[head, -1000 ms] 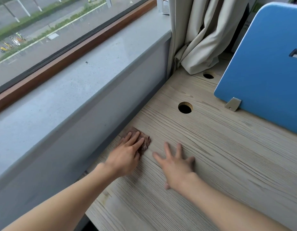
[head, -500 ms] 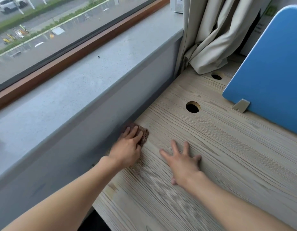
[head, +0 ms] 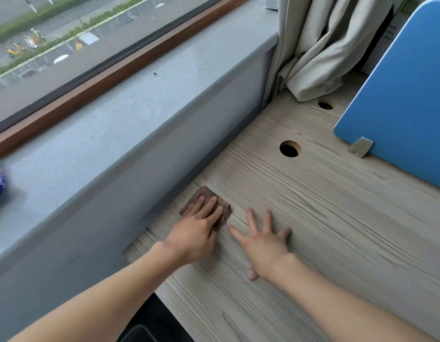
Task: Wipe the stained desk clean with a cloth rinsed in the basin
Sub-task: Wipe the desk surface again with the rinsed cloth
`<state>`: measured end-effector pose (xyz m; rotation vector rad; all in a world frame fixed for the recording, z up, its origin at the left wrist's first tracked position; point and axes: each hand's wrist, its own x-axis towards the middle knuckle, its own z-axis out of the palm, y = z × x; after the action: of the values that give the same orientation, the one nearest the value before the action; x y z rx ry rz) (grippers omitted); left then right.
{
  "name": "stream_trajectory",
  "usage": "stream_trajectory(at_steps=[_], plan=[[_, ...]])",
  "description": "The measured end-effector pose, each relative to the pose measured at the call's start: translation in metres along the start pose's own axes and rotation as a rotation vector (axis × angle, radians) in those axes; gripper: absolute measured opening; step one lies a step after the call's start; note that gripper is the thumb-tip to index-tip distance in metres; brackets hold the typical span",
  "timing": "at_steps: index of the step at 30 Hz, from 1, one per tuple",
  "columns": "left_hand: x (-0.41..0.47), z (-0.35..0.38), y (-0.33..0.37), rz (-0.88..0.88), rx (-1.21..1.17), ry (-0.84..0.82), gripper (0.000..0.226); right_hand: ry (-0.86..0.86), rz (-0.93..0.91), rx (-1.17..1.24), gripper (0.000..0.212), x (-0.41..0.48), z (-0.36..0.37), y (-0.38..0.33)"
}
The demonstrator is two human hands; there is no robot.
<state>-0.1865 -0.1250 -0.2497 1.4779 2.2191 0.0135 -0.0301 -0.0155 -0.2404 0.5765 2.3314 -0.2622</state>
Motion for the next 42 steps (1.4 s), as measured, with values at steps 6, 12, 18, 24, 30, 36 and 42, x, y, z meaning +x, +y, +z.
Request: stream_trajectory(at_steps=[6,12,18,24,30,36,42], plan=[[0.02,-0.01,-0.022,-0.165,-0.028,0.072,0.059,0.004,0.017,-0.008,0.122,0.0,0.002,0.0],[-0.013,0.005,-0.013,-0.024,0.039,0.039,0.061,-0.007,0.021,0.0,0.121,0.001,0.0,-0.001],[0.007,-0.008,-0.024,-0.172,-0.02,0.07,0.06,0.009,-0.025,0.021,0.118,-0.005,-0.008,0.0],[-0.03,0.009,-0.035,-0.038,0.007,0.021,0.063,-0.01,-0.055,-0.082,0.123,-0.011,0.004,-0.023],[-0.04,0.012,-0.023,-0.094,-0.068,0.038,0.067,-0.016,-0.035,-0.084,0.123,-0.009,0.005,-0.024],[-0.042,0.011,-0.045,-0.083,-0.062,0.053,0.057,-0.023,-0.032,-0.066,0.123,-0.009,0.005,-0.024],[-0.059,0.022,-0.03,-0.077,-0.085,0.079,0.057,-0.044,-0.021,-0.068,0.121,-0.008,0.003,-0.026]])
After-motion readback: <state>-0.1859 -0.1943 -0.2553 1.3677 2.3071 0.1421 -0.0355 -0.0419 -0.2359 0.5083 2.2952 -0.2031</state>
